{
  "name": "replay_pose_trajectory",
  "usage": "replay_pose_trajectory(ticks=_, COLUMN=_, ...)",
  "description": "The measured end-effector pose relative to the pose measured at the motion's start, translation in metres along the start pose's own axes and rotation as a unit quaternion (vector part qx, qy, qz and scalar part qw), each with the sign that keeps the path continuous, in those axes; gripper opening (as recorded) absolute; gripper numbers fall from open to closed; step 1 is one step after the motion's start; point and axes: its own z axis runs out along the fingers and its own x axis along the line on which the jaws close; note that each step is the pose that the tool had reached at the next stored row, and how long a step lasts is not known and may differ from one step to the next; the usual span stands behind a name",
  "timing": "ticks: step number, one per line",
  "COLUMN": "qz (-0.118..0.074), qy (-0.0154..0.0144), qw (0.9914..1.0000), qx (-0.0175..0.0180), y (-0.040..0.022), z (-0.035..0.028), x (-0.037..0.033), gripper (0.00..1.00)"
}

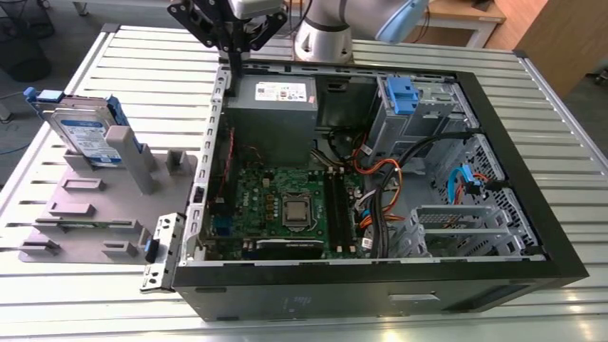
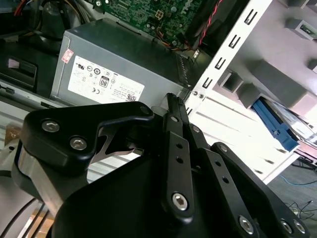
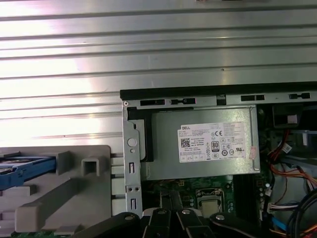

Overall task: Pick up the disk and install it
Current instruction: 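Reach for the disk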

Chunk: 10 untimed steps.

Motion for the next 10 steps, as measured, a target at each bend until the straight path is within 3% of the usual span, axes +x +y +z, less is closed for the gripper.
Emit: replay_pose_trajectory(ticks=10, qz=0.0, qy=0.0, qw=1.0, qx=0.0, y=-0.0008, z=0.0001, x=0.0107, gripper=0.11)
